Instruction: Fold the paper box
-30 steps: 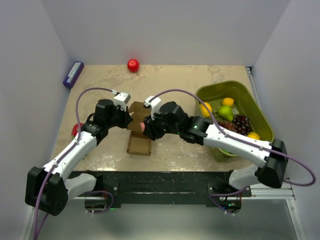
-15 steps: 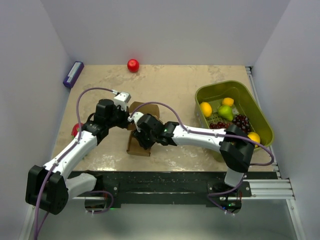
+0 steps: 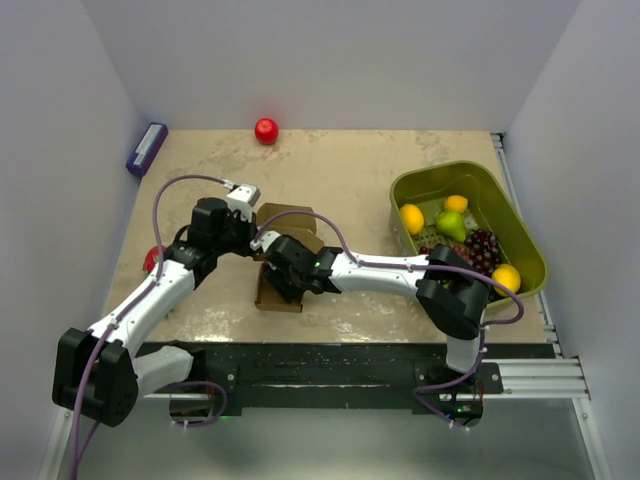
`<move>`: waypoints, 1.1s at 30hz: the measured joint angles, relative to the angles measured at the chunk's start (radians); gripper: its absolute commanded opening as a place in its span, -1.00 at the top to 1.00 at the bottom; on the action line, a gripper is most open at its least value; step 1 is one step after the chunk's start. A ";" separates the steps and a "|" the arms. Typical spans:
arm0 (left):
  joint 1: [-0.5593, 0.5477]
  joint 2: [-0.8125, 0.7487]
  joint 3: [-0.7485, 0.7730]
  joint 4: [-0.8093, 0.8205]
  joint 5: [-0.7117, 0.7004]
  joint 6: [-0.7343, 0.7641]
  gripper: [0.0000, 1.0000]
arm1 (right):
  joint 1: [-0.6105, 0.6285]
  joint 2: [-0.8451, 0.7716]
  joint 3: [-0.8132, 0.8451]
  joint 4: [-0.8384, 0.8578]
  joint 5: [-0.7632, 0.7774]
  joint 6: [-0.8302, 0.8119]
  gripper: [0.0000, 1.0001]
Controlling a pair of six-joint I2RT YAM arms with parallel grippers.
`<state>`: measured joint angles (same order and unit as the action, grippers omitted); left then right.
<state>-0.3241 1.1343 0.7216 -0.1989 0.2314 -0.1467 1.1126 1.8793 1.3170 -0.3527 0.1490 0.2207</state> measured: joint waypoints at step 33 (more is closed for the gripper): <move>0.001 0.000 0.000 0.007 0.019 0.008 1.00 | -0.229 -0.602 -0.225 0.158 -0.134 0.040 -0.61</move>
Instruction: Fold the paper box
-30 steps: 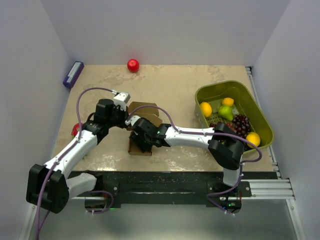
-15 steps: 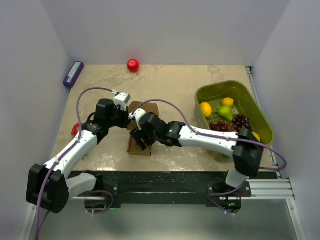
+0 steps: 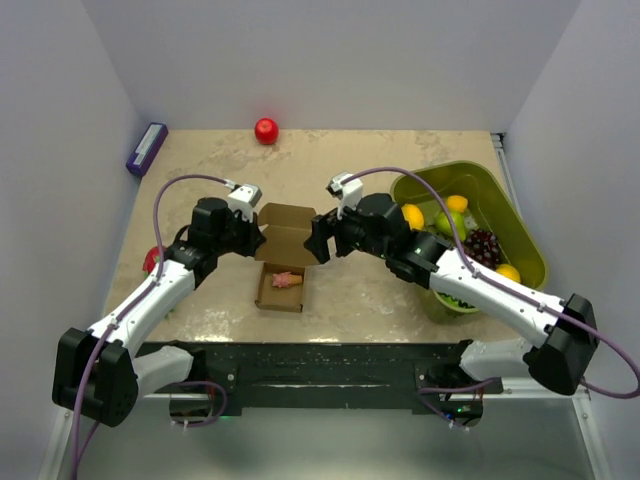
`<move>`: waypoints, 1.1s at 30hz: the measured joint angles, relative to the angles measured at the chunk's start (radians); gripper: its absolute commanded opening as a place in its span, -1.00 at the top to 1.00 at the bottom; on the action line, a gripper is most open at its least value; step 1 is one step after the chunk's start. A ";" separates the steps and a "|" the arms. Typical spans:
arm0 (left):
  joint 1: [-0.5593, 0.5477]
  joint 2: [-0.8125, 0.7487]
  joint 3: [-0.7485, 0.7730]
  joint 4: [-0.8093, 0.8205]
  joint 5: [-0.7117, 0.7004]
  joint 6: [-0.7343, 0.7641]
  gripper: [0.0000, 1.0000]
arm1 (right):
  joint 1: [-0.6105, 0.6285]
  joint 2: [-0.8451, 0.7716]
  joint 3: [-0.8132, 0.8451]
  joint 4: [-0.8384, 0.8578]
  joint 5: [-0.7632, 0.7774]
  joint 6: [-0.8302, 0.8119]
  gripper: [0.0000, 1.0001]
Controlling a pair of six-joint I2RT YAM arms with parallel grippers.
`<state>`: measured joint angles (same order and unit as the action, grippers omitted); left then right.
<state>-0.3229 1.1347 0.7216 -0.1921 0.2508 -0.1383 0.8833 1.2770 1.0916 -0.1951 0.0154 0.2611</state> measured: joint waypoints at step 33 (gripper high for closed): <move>0.000 0.000 0.000 0.013 0.047 0.001 1.00 | -0.084 0.193 -0.151 0.187 -0.056 0.076 0.52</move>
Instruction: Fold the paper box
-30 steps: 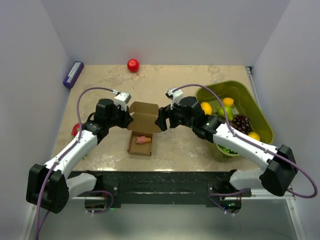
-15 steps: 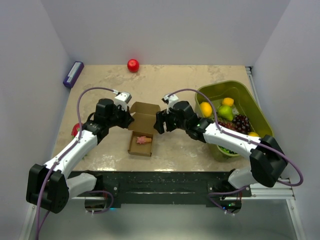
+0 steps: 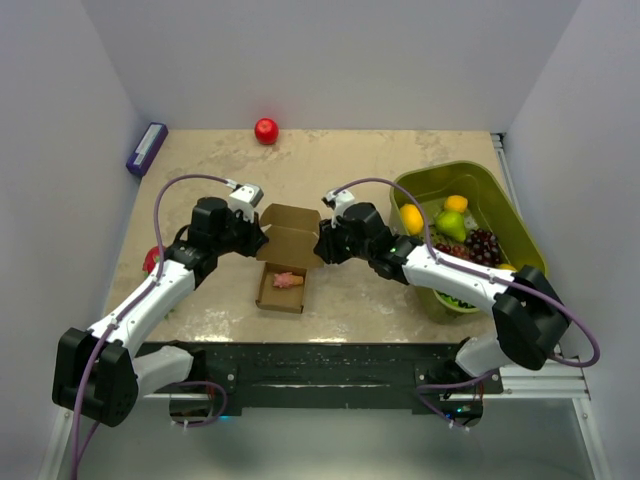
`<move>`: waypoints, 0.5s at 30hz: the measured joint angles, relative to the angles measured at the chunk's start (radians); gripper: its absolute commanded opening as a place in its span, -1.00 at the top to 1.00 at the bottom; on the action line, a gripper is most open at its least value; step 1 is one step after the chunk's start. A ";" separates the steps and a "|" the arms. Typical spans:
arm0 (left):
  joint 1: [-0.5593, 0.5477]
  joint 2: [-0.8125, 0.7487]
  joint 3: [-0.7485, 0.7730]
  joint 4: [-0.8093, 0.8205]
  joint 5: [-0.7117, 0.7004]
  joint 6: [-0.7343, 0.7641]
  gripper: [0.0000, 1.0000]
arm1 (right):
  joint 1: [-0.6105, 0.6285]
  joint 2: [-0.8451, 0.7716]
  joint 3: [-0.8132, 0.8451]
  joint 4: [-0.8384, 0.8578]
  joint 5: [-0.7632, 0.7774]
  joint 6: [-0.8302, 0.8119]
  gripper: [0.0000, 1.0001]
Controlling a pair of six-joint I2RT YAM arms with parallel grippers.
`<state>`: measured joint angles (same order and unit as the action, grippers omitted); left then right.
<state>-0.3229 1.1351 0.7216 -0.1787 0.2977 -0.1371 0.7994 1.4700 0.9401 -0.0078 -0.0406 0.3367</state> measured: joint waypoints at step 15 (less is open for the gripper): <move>-0.023 0.000 0.000 0.018 -0.057 -0.037 1.00 | 0.055 0.010 0.035 -0.011 0.109 0.018 1.00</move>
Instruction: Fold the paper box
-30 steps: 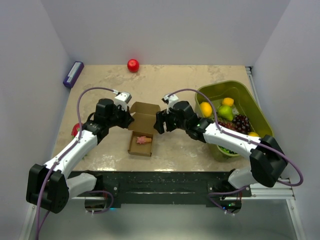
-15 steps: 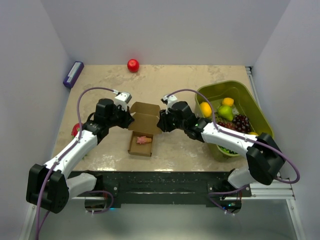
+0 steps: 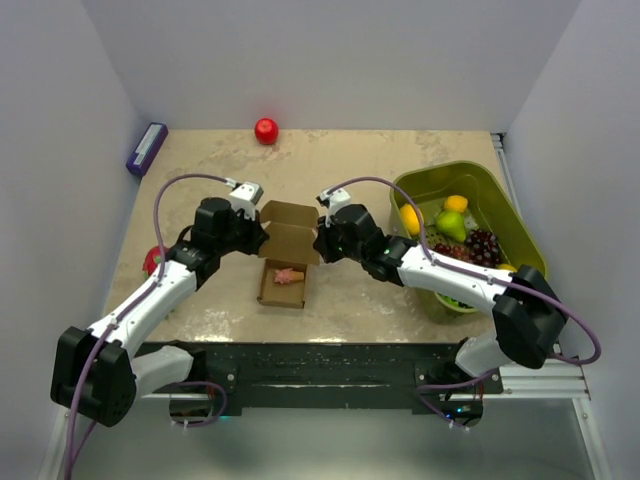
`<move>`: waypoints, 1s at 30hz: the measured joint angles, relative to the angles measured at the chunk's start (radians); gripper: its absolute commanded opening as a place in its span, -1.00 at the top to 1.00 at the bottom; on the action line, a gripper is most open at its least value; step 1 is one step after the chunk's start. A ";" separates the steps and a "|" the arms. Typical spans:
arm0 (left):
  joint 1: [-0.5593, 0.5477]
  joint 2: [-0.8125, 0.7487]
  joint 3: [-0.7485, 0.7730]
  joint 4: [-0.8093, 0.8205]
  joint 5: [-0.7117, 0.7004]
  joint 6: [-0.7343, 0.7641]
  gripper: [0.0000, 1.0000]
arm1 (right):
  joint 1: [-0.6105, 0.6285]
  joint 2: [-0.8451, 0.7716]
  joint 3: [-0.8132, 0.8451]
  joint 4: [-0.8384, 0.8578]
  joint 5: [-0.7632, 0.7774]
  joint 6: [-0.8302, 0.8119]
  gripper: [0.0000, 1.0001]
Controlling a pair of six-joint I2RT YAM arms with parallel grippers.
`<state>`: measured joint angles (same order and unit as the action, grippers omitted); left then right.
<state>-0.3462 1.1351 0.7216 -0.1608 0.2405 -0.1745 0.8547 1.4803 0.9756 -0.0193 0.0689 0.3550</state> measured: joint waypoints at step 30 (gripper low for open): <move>-0.441 0.331 0.039 0.549 -0.725 -0.095 1.00 | 0.023 0.016 -0.027 0.071 0.615 0.072 1.00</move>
<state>-0.7872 1.4658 0.7601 0.3885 -0.4843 -0.2699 0.8780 1.4967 0.9485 0.0513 0.6842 0.4271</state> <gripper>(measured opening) 0.026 0.013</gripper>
